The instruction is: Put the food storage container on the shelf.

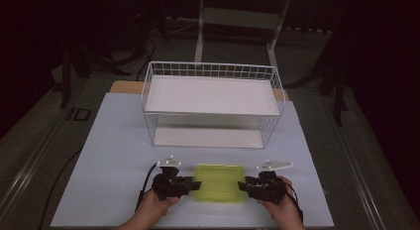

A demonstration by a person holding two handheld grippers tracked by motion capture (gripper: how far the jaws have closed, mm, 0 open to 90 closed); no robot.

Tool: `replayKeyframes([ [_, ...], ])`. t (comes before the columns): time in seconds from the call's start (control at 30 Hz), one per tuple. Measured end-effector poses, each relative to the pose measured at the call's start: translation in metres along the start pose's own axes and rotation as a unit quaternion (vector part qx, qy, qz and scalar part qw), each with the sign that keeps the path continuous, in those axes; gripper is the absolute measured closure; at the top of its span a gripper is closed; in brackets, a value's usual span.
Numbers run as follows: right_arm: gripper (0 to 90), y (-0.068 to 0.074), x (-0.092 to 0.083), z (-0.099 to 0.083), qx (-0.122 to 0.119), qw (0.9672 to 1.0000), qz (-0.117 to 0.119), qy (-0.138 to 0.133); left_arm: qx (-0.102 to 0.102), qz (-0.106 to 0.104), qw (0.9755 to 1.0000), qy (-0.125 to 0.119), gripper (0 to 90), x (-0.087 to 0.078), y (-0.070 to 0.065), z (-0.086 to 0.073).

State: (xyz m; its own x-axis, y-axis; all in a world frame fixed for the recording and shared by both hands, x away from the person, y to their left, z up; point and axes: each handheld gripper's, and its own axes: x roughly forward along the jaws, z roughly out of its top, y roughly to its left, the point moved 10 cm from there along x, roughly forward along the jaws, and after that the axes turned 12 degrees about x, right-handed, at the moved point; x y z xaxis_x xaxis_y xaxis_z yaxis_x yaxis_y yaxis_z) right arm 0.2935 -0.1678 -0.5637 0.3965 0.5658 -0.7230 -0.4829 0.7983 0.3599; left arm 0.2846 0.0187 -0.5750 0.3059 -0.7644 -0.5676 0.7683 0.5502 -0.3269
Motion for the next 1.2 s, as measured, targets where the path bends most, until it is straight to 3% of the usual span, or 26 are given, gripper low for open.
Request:
replayKeyframes([
  [0.23,62.5,0.003,-0.003,-0.002,-0.002,1.0000,-0.005,-0.001,-0.003,0.006,1.0000,-0.005,68.4,-0.002,-0.003,-0.001],
  [0.37,64.8,0.005,-0.005,-0.004,0.009,0.9999,0.005,0.004,-0.004,0.010,0.9999,-0.005,72.2,-0.004,-0.006,-0.001],
  [0.47,69.3,0.011,-0.009,-0.009,0.028,0.9990,0.032,0.013,-0.017,0.011,0.9997,-0.011,76.5,-0.006,-0.008,-0.001],
  [0.63,71.2,0.014,-0.011,-0.010,0.024,0.9995,0.021,0.006,-0.023,0.013,0.9995,-0.015,78.5,-0.009,-0.010,-0.002],
  [0.8,75.3,0.014,-0.010,-0.006,0.034,0.9992,0.020,-0.002,-0.020,0.017,0.9994,-0.024,80.7,-0.013,-0.010,0.001],
  [1.0,77.0,0.020,-0.017,0.014,0.035,0.9986,0.023,-0.030,-0.013,0.029,0.9985,-0.046,80.9,-0.025,-0.004,0.018],
  [1.1,77.7,0.025,-0.023,0.038,0.026,0.9977,0.023,-0.059,-0.007,0.040,0.9967,-0.069,80.9,-0.034,0.004,0.037],
  [1.17,78.1,0.027,-0.026,0.052,0.024,0.9968,0.023,-0.073,-0.006,0.044,0.9962,-0.074,80.9,-0.036,0.006,0.041],
  [1.2,78.1,0.027,-0.026,0.052,0.024,0.9968,0.023,-0.073,-0.006,0.046,0.9957,-0.079,80.9,-0.038,0.008,0.045],
])
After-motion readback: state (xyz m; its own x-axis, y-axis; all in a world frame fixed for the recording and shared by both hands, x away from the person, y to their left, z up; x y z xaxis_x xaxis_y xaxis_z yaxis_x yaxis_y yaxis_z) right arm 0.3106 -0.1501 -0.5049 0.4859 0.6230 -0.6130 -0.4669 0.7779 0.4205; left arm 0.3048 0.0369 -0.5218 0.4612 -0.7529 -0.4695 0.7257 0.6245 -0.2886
